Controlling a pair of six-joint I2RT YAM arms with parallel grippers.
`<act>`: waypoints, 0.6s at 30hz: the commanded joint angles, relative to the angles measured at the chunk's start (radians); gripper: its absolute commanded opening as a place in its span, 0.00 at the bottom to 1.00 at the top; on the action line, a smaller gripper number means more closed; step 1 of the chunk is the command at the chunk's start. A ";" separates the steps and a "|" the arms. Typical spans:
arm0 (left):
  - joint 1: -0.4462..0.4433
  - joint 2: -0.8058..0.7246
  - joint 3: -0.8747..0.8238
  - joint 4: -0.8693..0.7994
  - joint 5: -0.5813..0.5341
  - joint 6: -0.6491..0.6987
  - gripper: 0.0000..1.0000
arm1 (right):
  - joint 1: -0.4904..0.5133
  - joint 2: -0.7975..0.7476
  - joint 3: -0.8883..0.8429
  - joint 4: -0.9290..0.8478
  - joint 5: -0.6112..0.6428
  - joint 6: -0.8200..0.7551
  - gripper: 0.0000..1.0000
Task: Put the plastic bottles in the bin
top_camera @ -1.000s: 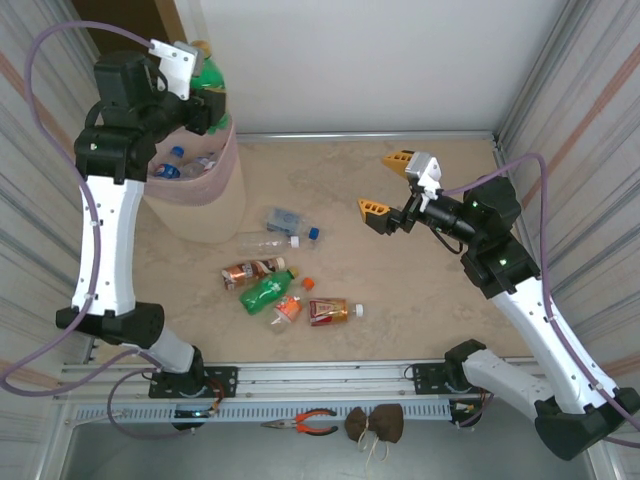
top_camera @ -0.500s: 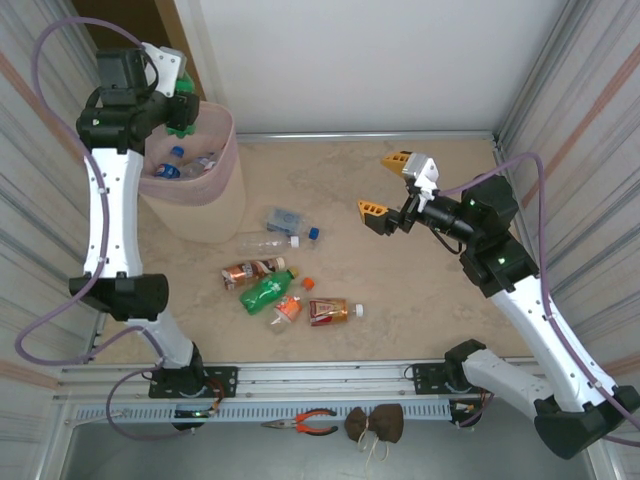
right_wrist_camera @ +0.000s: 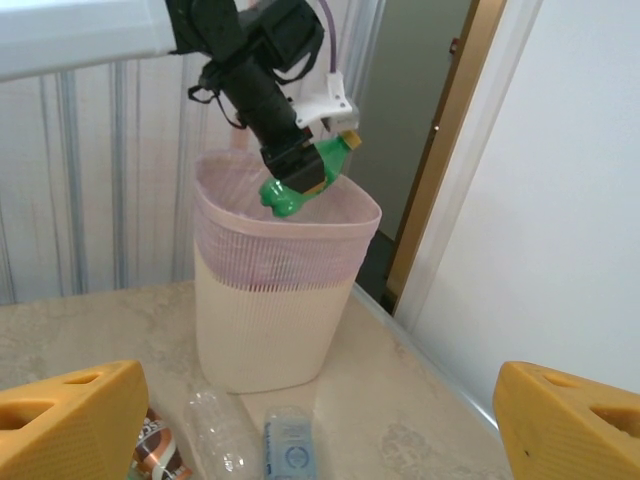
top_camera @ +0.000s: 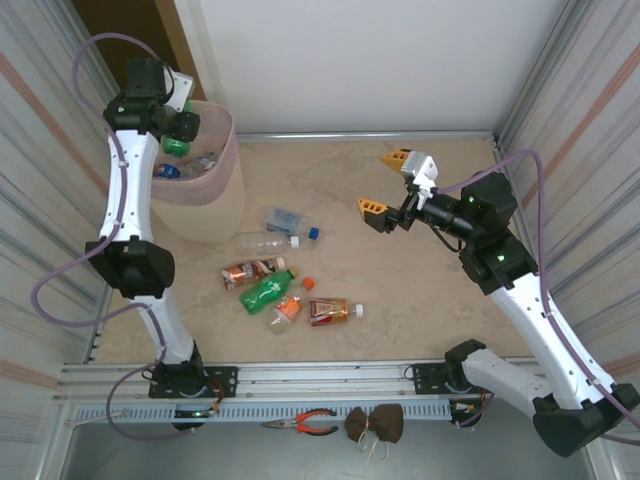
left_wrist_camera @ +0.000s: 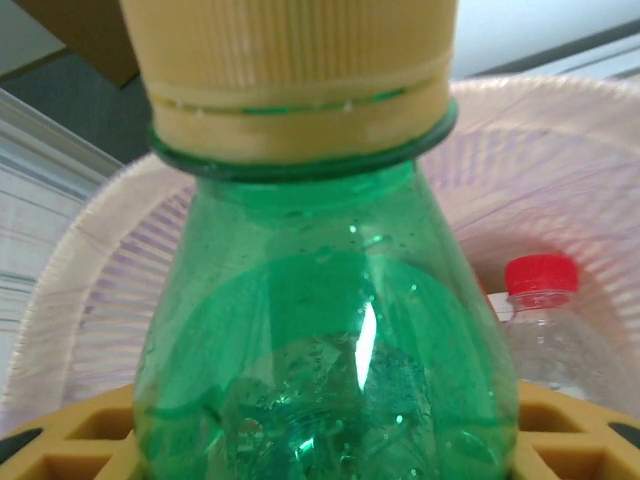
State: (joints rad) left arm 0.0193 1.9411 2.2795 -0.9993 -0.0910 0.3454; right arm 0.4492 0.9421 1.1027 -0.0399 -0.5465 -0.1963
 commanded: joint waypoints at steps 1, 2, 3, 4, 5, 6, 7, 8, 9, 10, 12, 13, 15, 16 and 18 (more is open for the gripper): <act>0.019 0.033 0.019 -0.029 -0.015 0.023 0.55 | -0.007 0.000 0.031 -0.001 -0.007 -0.016 0.88; 0.021 0.045 0.019 -0.039 -0.009 0.019 0.55 | -0.007 -0.001 0.031 0.000 -0.005 -0.016 0.88; 0.024 0.054 0.021 -0.045 -0.003 0.018 0.55 | -0.007 -0.002 0.031 -0.001 -0.005 -0.014 0.88; 0.027 0.068 0.023 -0.056 0.001 0.014 0.55 | -0.007 -0.002 0.030 -0.003 -0.005 -0.014 0.88; 0.029 0.079 0.023 -0.067 0.006 0.011 0.55 | -0.007 -0.002 0.029 -0.003 -0.004 -0.014 0.88; 0.031 0.088 0.026 -0.076 0.013 0.008 0.55 | -0.007 -0.002 0.029 -0.005 -0.003 -0.015 0.88; 0.034 0.099 0.029 -0.087 0.023 0.001 0.55 | -0.007 -0.002 0.029 -0.005 -0.003 -0.014 0.88; 0.040 0.110 0.034 -0.100 0.037 -0.004 0.55 | -0.008 -0.002 0.029 -0.006 -0.003 -0.015 0.88; 0.042 0.119 0.035 -0.110 0.045 -0.008 0.55 | -0.007 -0.002 0.030 -0.005 0.000 -0.014 0.88; 0.047 0.126 0.037 -0.120 0.055 -0.015 0.55 | -0.007 -0.002 0.029 -0.005 0.000 -0.015 0.88; 0.057 0.145 0.041 -0.141 0.078 -0.024 0.55 | -0.008 -0.001 0.031 -0.007 -0.001 -0.016 0.88; 0.063 0.148 0.042 -0.151 0.093 -0.030 0.55 | -0.008 0.000 0.031 -0.007 -0.002 -0.016 0.88; 0.068 0.179 0.046 -0.169 0.118 -0.037 0.55 | -0.009 -0.003 0.031 -0.006 -0.002 -0.016 0.88; 0.070 0.188 0.046 -0.176 0.130 -0.036 0.55 | -0.009 -0.004 0.030 -0.007 0.000 -0.015 0.88; 0.070 0.206 0.048 -0.188 0.153 -0.036 0.55 | -0.009 -0.007 0.028 -0.007 0.003 -0.015 0.88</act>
State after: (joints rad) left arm 0.0956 2.1021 2.3096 -1.1126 -0.0219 0.3328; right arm 0.4465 0.9421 1.1027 -0.0547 -0.5461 -0.1963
